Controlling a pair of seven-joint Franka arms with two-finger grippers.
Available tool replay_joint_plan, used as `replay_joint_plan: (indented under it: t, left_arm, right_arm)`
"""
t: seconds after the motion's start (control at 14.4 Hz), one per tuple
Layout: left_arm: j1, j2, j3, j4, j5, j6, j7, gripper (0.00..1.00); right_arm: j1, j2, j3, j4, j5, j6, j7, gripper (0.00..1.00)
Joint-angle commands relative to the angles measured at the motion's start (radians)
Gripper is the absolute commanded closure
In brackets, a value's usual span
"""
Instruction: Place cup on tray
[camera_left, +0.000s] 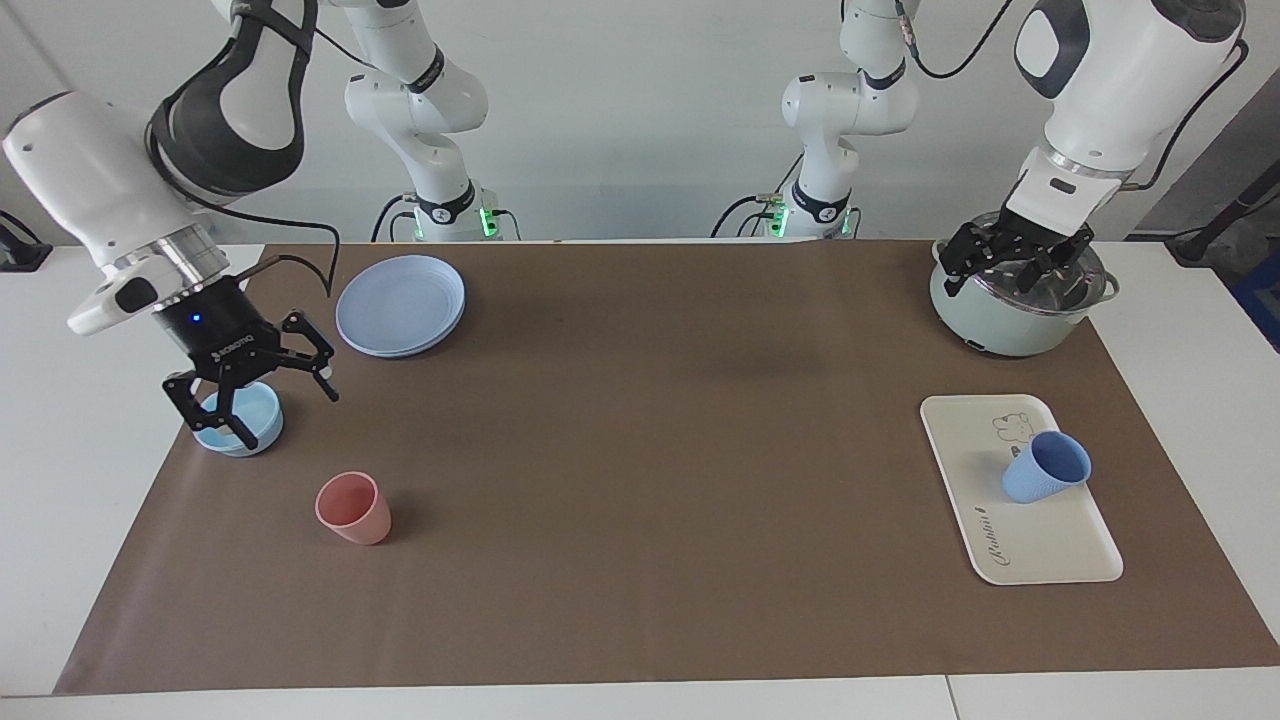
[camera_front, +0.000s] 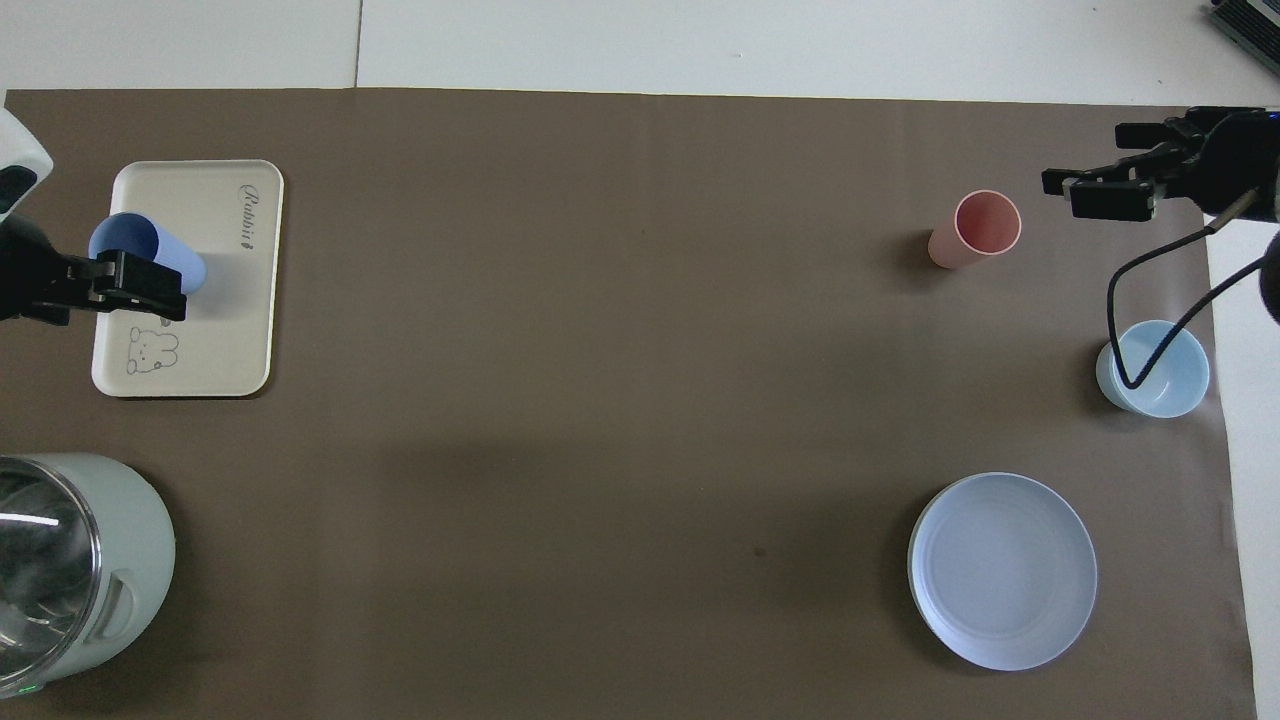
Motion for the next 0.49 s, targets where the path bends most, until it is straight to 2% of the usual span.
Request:
replay_joint_plan:
  t: [0.0, 0.28, 0.42]
  left_arm:
    - [-0.007, -0.013, 0.011, -0.001, 0.007, -0.024, 0.051, 0.0]
    - [0.02, -0.015, 0.001, -0.004, 0.007, -0.025, 0.056, 0.0]
    - [0.019, -0.015, 0.001, -0.004, 0.009, -0.027, 0.054, 0.0]
  right_arm:
    - [-0.007, -0.05, 0.026, -0.02, -0.216, -0.009, 0.255, 0.0]
    - [-0.007, -0.12, 0.041, -0.025, -0.419, -0.182, 0.59, 0.0]
    - [-0.012, -0.137, 0.055, -0.014, -0.441, -0.276, 0.68, 0.0]
